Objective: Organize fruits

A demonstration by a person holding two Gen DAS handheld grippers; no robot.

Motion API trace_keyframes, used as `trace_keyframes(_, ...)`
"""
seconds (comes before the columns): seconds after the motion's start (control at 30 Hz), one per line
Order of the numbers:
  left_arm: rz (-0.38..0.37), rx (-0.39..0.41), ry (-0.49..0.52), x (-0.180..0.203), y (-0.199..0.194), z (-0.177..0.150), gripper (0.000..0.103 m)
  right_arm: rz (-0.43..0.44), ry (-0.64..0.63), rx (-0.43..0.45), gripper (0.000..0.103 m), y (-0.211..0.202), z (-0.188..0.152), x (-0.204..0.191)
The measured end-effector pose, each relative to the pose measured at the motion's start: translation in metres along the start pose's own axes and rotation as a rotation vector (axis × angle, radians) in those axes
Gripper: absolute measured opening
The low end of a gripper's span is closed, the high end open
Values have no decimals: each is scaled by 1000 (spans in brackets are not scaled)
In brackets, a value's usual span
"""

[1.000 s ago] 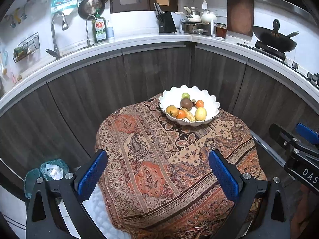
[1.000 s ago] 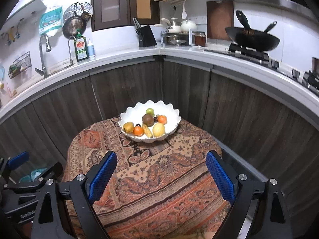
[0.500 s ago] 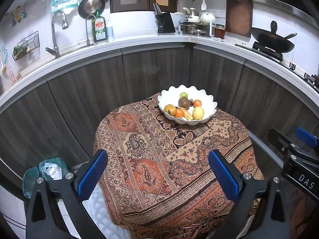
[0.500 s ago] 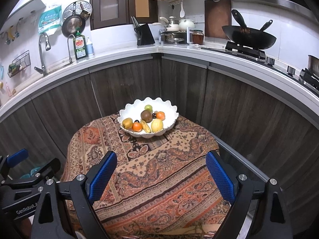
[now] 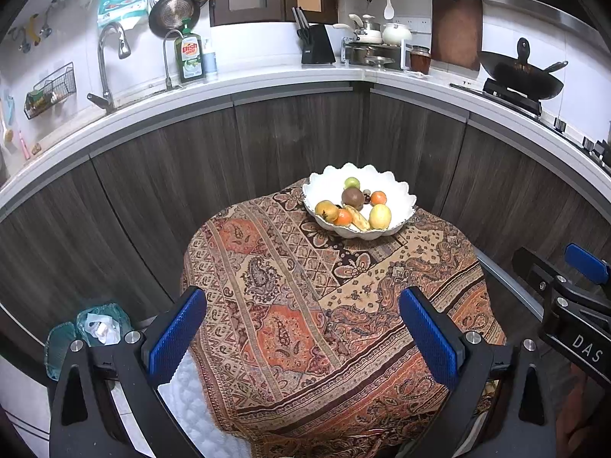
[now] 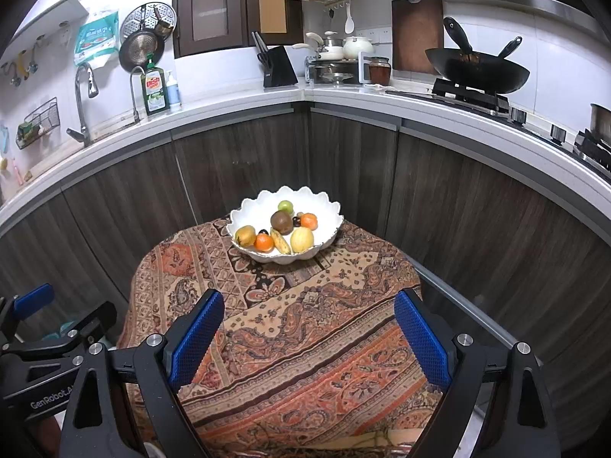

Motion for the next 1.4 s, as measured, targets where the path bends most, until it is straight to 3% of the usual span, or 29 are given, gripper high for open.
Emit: trace_keyframes(1.4, 15, -8, 4, 0, 2, -1, 103, -20, 14, 9, 97, 2, -3, 2)
Point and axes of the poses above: each gripper's, at about its wrist camera, not at the fingertips, and y roughly the way its jaws point, x to its right, z to its top, the point moved 1 cm from there along y, roughly the way its jaws point, and after that the axes turned 6 degrees about -x, right-handed, at the moved point
